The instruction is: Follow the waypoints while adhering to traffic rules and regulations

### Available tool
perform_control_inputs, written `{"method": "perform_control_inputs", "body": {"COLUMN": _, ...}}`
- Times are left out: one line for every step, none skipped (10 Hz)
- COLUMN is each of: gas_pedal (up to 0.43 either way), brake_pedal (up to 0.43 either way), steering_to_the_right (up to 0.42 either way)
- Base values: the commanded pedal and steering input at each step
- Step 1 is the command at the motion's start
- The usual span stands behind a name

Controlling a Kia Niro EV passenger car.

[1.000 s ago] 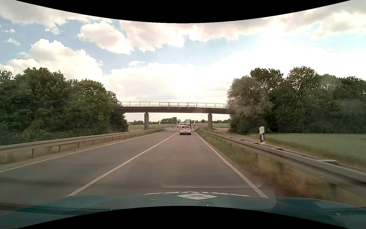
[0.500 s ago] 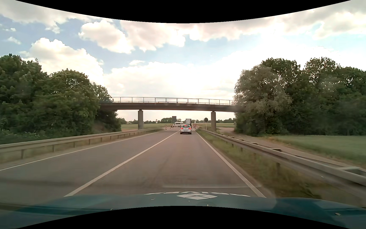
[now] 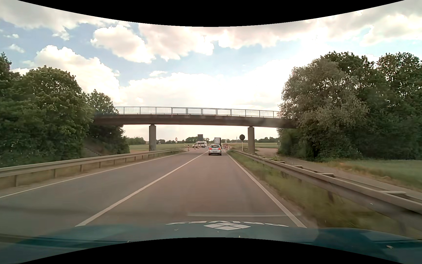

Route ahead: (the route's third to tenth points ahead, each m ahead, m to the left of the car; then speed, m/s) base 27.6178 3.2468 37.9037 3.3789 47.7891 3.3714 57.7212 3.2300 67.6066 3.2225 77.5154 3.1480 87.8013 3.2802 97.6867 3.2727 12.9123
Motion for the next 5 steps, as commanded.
{"method": "perform_control_inputs", "body": {"gas_pedal": 0.13, "brake_pedal": 0.0, "steering_to_the_right": -0.004}}
{"method": "perform_control_inputs", "body": {"gas_pedal": 0.138, "brake_pedal": 0.0, "steering_to_the_right": -0.003}}
{"method": "perform_control_inputs", "body": {"gas_pedal": 0.138, "brake_pedal": 0.0, "steering_to_the_right": -0.004}}
{"method": "perform_control_inputs", "body": {"gas_pedal": 0.138, "brake_pedal": 0.0, "steering_to_the_right": -0.003}}
{"method": "perform_control_inputs", "body": {"gas_pedal": 0.138, "brake_pedal": 0.0, "steering_to_the_right": -0.003}}
